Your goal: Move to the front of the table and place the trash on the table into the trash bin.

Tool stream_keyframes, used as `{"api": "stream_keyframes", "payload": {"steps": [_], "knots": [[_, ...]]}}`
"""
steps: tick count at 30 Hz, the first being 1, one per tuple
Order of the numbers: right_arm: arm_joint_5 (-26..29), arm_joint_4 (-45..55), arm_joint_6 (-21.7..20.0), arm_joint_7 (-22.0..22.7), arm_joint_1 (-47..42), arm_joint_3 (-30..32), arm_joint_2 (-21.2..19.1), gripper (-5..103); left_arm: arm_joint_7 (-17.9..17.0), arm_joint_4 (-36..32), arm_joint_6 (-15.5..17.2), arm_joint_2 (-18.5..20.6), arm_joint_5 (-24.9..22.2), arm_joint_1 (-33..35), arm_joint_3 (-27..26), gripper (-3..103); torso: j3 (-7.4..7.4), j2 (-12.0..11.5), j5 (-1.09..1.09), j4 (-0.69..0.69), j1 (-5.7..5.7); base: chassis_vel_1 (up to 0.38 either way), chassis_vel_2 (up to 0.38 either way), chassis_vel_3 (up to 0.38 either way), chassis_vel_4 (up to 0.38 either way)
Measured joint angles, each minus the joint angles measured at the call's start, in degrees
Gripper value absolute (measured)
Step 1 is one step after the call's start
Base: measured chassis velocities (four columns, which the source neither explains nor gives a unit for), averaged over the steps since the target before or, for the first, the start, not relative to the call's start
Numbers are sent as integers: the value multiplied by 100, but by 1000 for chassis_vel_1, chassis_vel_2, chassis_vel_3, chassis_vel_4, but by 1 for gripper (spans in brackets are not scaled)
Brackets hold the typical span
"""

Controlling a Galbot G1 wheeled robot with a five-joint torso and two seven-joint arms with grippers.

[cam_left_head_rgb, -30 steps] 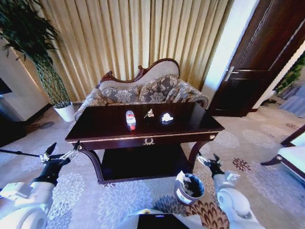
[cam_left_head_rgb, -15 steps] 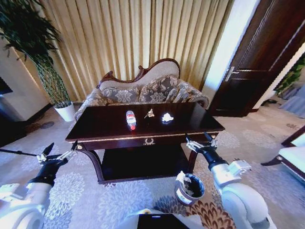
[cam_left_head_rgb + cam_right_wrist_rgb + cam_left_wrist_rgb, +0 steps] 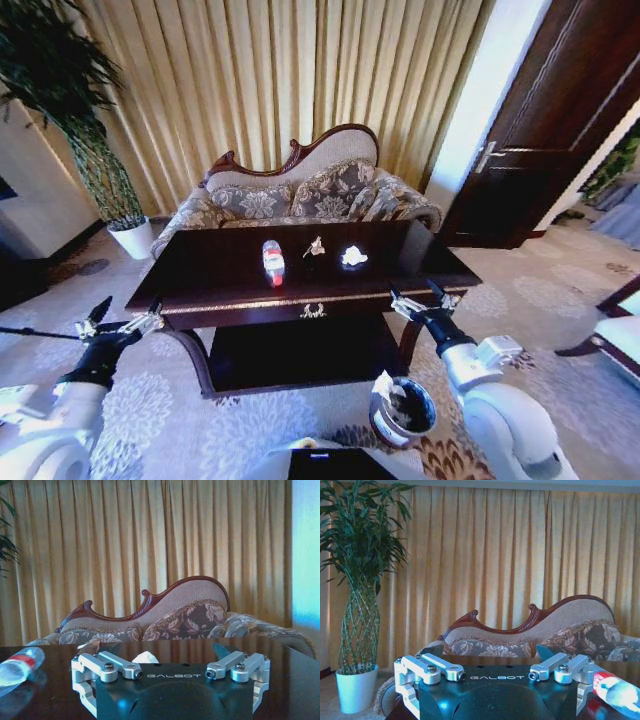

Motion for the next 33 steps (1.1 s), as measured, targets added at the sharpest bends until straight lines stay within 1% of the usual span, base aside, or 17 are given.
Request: {"api": "stream_keyframes", "payload": {"steps": [3,5,6,7,9,10,13,14,15,17,18,23,25,26,29,30,33], "knots": [[1,-27,47,0,7,-24,-47,100,1,-4,0,-8,4,2,2,100,1,-1,0,-1,2,-169,160,187,-178],[104,-102,14,45,70,-78,-189,100,2,-5,1,-9,11,18,0,100,2,-2,0,0,6,-83,56,72,-102],[104,-102,14,45,70,-78,-189,100,2,-5,1,-9,11,18,0,100,2,-2,0,0,6,-83,29,39,-71],[246,-109,-74,120,109,-108,-275,100,2,-7,1,-9,14,21,-1,100,1,-2,0,0,5,0,0,0,0],[816,-152,-465,408,300,-203,-550,100,2,-31,12,-15,22,28,1,100,-4,3,0,-2,-7,0,0,0,0],[816,-152,-465,408,300,-203,-550,100,2,-31,12,-15,22,28,1,100,-4,3,0,-2,-7,0,0,0,0],[1431,-492,-726,593,747,-367,-974,100,-1,-109,74,-34,28,41,6,100,-4,6,1,1,-10,53,-54,-47,67],[1547,-637,-764,614,937,-436,-1090,100,-1,-140,106,-38,28,44,-1,100,-4,6,2,-2,-10,0,0,0,0],[1547,-637,-764,614,937,-436,-1090,100,-1,-140,106,-38,28,44,-1,100,-4,6,2,-2,-10,0,0,0,0],[1739,-896,-824,693,1300,-587,-1272,100,-11,-183,139,-53,27,58,-25,100,-3,5,1,0,-10,0,0,0,0],[1810,-1173,-857,771,1612,-780,-1409,100,-16,-192,154,-71,24,82,-52,100,-1,3,2,1,-6,0,0,0,0],[1822,-1725,-898,821,2283,-1283,-1630,100,-21,-193,163,-134,20,161,-97,100,0,1,0,1,-2,0,0,0,0],[1809,-1980,-1015,924,2649,-1572,-1708,100,-24,-192,165,-172,21,190,-122,100,-1,1,-1,0,-2,0,0,0,0],[1809,-1980,-1015,924,2649,-1572,-1708,100,-24,-192,165,-172,21,190,-122,100,-1,1,-1,0,-2,0,0,0,0],[1869,-2197,-1180,1096,3078,-1896,-1782,100,-1,-193,172,-216,30,192,-155,100,-2,2,1,-1,-5,0,0,0,0],[1869,-2197,-1180,1096,3078,-1896,-1782,100,-1,-193,172,-216,30,192,-155,100,-2,2,1,-1,-5,0,0,0,0],[1937,-2410,-1248,1159,3551,-2236,-1811,100,4,-196,179,-297,141,172,-123,100,-2,2,0,0,-4,0,0,0,0]]}}
